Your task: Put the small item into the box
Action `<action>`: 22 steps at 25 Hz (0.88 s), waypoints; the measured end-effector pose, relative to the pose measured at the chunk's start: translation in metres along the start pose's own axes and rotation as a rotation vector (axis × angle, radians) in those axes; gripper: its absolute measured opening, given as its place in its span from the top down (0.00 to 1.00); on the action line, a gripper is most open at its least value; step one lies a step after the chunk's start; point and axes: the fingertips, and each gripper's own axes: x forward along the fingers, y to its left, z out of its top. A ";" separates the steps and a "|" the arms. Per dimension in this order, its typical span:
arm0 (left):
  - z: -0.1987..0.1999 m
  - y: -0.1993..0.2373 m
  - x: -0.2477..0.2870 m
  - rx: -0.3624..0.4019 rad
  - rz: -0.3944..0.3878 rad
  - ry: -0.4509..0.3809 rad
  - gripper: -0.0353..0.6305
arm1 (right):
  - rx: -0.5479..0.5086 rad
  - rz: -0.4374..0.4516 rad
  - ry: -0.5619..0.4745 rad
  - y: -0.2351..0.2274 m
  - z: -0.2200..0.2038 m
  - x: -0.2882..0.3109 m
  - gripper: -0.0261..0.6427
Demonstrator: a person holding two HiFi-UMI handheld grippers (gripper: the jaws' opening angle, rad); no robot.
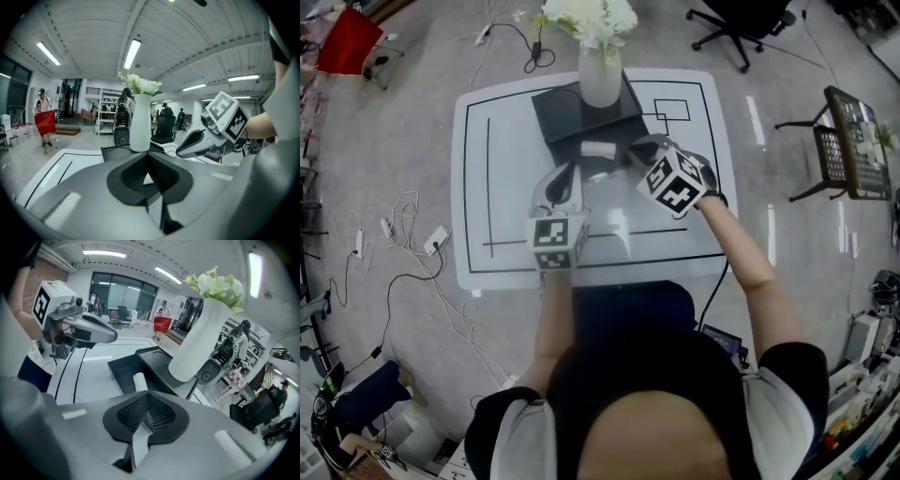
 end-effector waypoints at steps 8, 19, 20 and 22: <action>0.013 -0.009 0.004 0.012 -0.031 -0.025 0.93 | 0.102 -0.053 -0.086 -0.005 -0.006 -0.037 0.96; 0.035 -0.034 0.003 0.034 -0.084 -0.093 0.93 | 0.390 -0.173 -0.317 -0.019 0.005 -0.089 0.96; 0.035 -0.036 0.003 0.032 -0.088 -0.091 0.93 | 0.411 -0.192 -0.343 -0.022 0.007 -0.094 0.96; 0.034 -0.039 0.003 0.028 -0.095 -0.087 0.93 | 0.471 -0.230 -0.396 -0.026 0.008 -0.103 0.96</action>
